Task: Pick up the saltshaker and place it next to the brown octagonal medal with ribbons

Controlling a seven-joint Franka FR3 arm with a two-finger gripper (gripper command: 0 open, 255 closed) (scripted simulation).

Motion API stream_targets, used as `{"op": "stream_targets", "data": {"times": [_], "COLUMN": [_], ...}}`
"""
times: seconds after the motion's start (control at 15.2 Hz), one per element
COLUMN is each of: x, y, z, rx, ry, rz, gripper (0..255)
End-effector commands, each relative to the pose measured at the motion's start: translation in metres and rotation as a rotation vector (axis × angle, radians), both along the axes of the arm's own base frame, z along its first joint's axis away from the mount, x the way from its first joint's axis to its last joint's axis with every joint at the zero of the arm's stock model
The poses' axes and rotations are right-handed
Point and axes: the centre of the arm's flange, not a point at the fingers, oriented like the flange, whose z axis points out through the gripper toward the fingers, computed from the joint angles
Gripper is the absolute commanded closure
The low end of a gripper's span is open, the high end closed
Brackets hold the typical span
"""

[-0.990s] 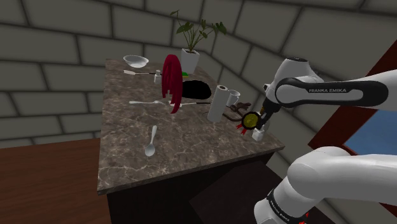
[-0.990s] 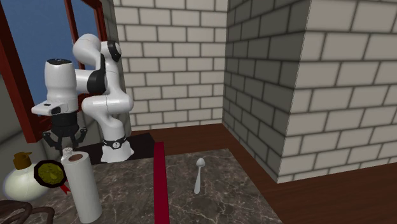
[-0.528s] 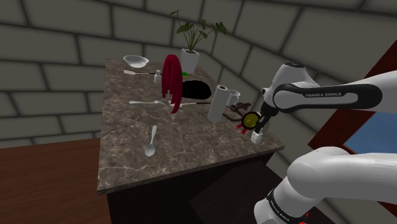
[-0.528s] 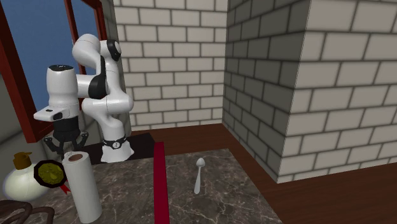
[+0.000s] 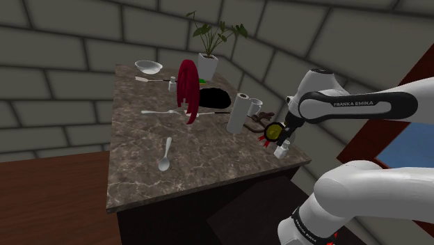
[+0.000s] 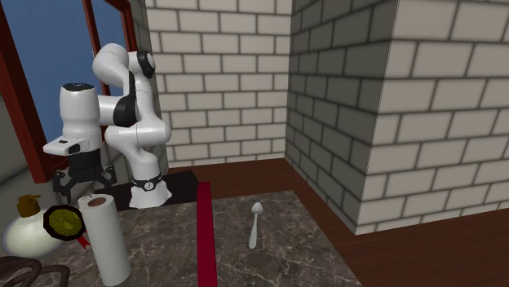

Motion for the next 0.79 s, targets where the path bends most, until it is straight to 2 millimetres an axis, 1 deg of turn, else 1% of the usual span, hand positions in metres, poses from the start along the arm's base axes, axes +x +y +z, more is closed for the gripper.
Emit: {"op": "stream_targets", "data": {"times": [0.0, 0.2, 0.26, 0.73], "x": [0.0, -0.001, -0.001, -0.001], "y": [0.0, 0.005, 0.007, 0.007], "z": [0.0, 0.039, 0.05, 0.05], "rx": [0.0, 0.0, 0.0, 0.0], "ry": [0.0, 0.0, 0.0, 0.0], "rz": [0.0, 0.0, 0.0, 0.0], "gripper": [0, 0, 0, 0]}}
